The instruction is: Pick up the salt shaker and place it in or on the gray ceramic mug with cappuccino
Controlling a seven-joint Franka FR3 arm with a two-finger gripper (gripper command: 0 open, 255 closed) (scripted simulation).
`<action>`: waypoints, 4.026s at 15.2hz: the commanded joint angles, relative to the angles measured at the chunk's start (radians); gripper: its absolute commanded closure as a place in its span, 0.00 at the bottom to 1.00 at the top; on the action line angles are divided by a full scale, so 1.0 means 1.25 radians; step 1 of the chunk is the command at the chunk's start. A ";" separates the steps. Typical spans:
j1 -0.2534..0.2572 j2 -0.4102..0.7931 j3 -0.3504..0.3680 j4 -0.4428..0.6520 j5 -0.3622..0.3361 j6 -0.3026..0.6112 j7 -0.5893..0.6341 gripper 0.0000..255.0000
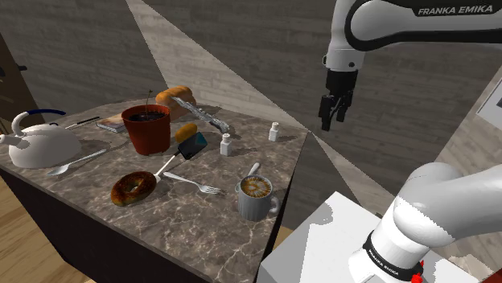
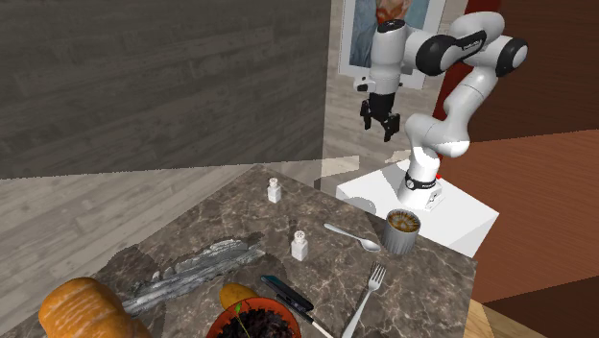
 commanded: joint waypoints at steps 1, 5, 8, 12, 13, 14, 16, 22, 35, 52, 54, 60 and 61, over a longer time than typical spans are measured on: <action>0.000 0.000 0.000 0.000 0.000 0.000 0.000 0.00; -0.005 0.126 -0.026 0.044 -0.022 0.076 -0.028 0.00; -0.008 0.223 -0.044 0.089 -0.033 0.124 -0.048 0.00; -0.011 0.354 -0.064 0.162 -0.041 0.175 -0.076 0.00; -0.012 0.386 -0.069 0.183 -0.041 0.185 -0.083 0.00; -0.013 0.419 -0.073 0.205 -0.042 0.194 -0.090 0.00; -0.014 0.484 -0.082 0.252 -0.041 0.210 -0.105 0.00; -0.025 0.682 -0.099 0.417 -0.029 0.234 -0.150 0.00; -0.062 1.008 -0.105 0.742 0.002 0.221 -0.213 0.00; -0.065 1.012 -0.106 0.699 0.002 0.268 -0.212 1.00; -0.065 1.012 -0.106 0.699 0.002 0.268 -0.212 1.00; -0.064 1.001 -0.106 0.716 0.001 0.241 -0.214 1.00; -0.064 0.998 -0.107 0.722 0.001 0.232 -0.215 1.00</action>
